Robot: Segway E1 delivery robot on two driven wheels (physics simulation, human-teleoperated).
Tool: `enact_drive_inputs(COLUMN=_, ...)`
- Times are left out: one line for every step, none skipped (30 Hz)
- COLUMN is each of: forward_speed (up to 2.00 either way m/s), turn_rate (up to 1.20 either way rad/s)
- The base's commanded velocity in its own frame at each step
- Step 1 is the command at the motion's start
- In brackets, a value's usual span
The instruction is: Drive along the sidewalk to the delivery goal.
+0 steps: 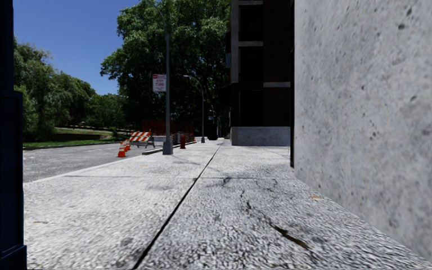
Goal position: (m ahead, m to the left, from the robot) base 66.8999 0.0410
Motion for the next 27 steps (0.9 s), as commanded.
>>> enact_drive_inputs(forward_speed=2.00, turn_rate=0.00)
enact_drive_inputs(forward_speed=2.00, turn_rate=0.00)
enact_drive_inputs(forward_speed=2.00, turn_rate=0.00)
enact_drive_inputs(forward_speed=2.00, turn_rate=0.00)
enact_drive_inputs(forward_speed=2.00, turn_rate=0.00)
enact_drive_inputs(forward_speed=2.00, turn_rate=0.00)
enact_drive_inputs(forward_speed=2.00, turn_rate=0.00)
enact_drive_inputs(forward_speed=2.00, turn_rate=0.00)
enact_drive_inputs(forward_speed=2.00, turn_rate=0.00)
enact_drive_inputs(forward_speed=2.00, turn_rate=0.00)
enact_drive_inputs(forward_speed=2.00, turn_rate=0.00)
enact_drive_inputs(forward_speed=2.00, turn_rate=0.00)
enact_drive_inputs(forward_speed=2.00, turn_rate=0.00)
enact_drive_inputs(forward_speed=2.00, turn_rate=0.00)
enact_drive_inputs(forward_speed=2.00, turn_rate=0.00)
enact_drive_inputs(forward_speed=2.00, turn_rate=0.00)
enact_drive_inputs(forward_speed=2.00, turn_rate=0.00)
enact_drive_inputs(forward_speed=2.00, turn_rate=0.00)
enact_drive_inputs(forward_speed=2.00, turn_rate=0.00)
enact_drive_inputs(forward_speed=2.00, turn_rate=0.00)
enact_drive_inputs(forward_speed=2.00, turn_rate=0.00)
enact_drive_inputs(forward_speed=2.00, turn_rate=0.00)
enact_drive_inputs(forward_speed=2.00, turn_rate=0.00)
enact_drive_inputs(forward_speed=2.00, turn_rate=0.00)
enact_drive_inputs(forward_speed=2.00, turn_rate=0.00)
enact_drive_inputs(forward_speed=2.00, turn_rate=0.00)
enact_drive_inputs(forward_speed=2.00, turn_rate=0.00)
